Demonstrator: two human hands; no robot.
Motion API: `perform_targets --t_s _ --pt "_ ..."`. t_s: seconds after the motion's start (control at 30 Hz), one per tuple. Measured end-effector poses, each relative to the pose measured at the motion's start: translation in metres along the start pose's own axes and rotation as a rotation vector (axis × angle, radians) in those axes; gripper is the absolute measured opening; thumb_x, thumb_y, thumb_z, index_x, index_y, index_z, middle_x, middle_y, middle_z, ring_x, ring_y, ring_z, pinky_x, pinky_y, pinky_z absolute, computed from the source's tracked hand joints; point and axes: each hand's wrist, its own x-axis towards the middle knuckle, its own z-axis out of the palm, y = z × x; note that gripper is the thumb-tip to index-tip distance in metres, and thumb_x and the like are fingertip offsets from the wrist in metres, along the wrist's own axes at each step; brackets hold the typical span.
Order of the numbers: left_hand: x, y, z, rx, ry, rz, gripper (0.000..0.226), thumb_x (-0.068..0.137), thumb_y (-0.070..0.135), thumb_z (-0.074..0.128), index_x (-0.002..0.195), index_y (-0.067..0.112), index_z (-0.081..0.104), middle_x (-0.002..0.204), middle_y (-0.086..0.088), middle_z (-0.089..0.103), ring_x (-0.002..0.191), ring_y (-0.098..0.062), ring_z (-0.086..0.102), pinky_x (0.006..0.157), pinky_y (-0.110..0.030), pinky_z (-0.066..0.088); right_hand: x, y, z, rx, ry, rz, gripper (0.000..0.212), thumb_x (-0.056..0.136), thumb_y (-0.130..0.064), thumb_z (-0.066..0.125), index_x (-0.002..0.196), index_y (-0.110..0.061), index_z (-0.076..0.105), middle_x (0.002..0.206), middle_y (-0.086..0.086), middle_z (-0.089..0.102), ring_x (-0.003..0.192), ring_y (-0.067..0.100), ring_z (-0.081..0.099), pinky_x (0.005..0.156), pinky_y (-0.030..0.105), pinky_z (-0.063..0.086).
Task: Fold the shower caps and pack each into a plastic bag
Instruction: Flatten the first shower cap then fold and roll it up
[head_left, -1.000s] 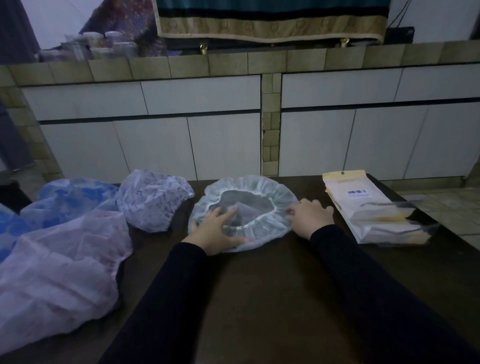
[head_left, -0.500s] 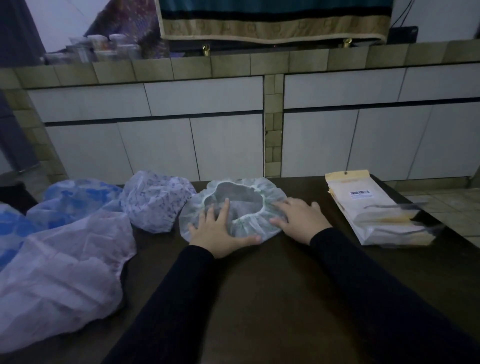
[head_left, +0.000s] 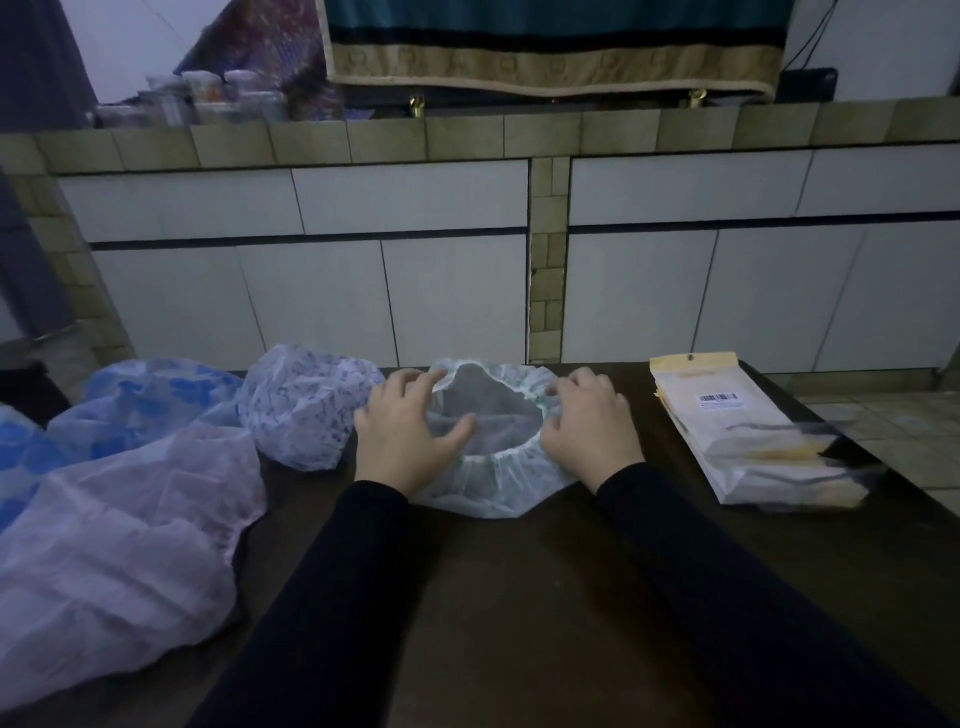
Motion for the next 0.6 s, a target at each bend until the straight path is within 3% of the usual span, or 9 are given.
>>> perform_targets --t_s 0.1,0.17,0.23,0.3,0.33,0.4,0.43,0.53,0.6 --pt "-0.003 -0.002 0.005 0.027 -0.389 -0.072 0.103 0.070 0.078 0.057 0.151 0.037 0.009 0.158 0.003 0.019 0.143 -0.022 0.022 0.113 -0.050 0.025 0.004 -0.009 0.018 0.127 -0.073 -0.004 0.039 0.093 -0.020 0.045 0.132 -0.015 0.048 0.129 0.004 0.050 0.114 0.017 0.049 0.099 0.034 0.043" --pt "-0.005 0.004 0.002 0.073 -0.526 -0.074 0.102 0.069 0.085 0.050 0.151 0.034 0.018 0.152 0.002 0.037 0.135 -0.022 0.039 0.111 -0.046 0.031 0.004 -0.009 0.031 0.156 -0.244 0.091 0.051 0.093 -0.019 0.046 0.143 -0.015 0.036 0.140 0.007 0.044 0.124 0.021 0.046 0.104 0.039 0.041" --pt "-0.004 0.011 -0.007 0.138 -0.443 -0.040 0.079 0.076 0.082 0.043 0.135 0.030 0.049 0.121 0.004 0.066 0.102 -0.011 0.061 0.095 -0.034 0.042 0.005 -0.002 0.033 0.075 -0.431 0.066 0.059 0.089 -0.015 0.050 0.146 -0.019 0.033 0.145 0.006 0.041 0.130 0.024 0.041 0.107 0.042 0.037" --pt "0.000 0.013 -0.015 0.079 -0.203 -0.045 0.050 0.087 0.067 0.047 0.111 0.028 0.066 0.090 0.010 0.071 0.075 -0.003 0.059 0.081 -0.027 0.043 0.006 0.011 0.024 0.134 -0.541 -0.015 0.059 0.086 -0.006 0.054 0.140 -0.026 0.044 0.143 -0.001 0.044 0.129 0.021 0.043 0.106 0.038 0.040" --pt "0.004 0.013 -0.016 0.045 -0.060 -0.039 0.037 0.089 0.057 0.051 0.103 0.028 0.068 0.084 0.011 0.069 0.075 -0.004 0.060 0.081 -0.029 0.042 0.006 0.019 0.017 0.231 -0.587 -0.020 0.062 0.084 -0.001 0.057 0.138 -0.031 0.048 0.141 -0.005 0.046 0.128 0.018 0.045 0.103 0.033 0.042" --pt "0.010 0.012 -0.011 0.001 0.104 0.017 0.022 0.089 0.041 0.055 0.098 0.028 0.070 0.095 0.011 0.069 0.092 -0.012 0.062 0.087 -0.035 0.038 0.005 0.032 0.007 0.385 -0.640 -0.036 0.061 0.082 0.002 0.061 0.129 -0.037 0.056 0.137 -0.011 0.048 0.126 0.014 0.048 0.101 0.028 0.044" --pt "0.012 0.015 -0.007 -0.003 0.080 0.060 0.022 0.089 0.038 0.055 0.102 0.029 0.070 0.107 0.011 0.067 0.103 -0.013 0.059 0.091 -0.037 0.035 0.005 0.034 0.007 0.392 -0.606 -0.069 0.054 0.084 -0.002 0.061 0.124 -0.039 0.059 0.134 -0.013 0.049 0.124 0.013 0.049 0.101 0.029 0.045" --pt "0.010 0.025 0.011 0.072 -0.232 0.165 0.038 0.095 0.040 0.046 0.131 0.031 0.055 0.143 0.013 0.047 0.131 -0.010 0.040 0.106 -0.043 0.024 0.003 0.029 0.010 0.288 -0.376 -0.175 0.036 0.093 -0.030 0.055 0.127 -0.039 0.054 0.131 -0.016 0.045 0.120 0.014 0.048 0.104 0.038 0.041" --pt "0.008 0.026 0.018 0.117 -0.456 0.184 0.049 0.098 0.046 0.039 0.143 0.030 0.038 0.153 0.012 0.034 0.138 -0.013 0.033 0.109 -0.047 0.024 0.002 0.024 0.011 0.208 -0.379 -0.171 0.050 0.097 -0.042 0.047 0.144 -0.032 0.036 0.148 -0.013 0.034 0.133 0.017 0.039 0.111 0.039 0.031"
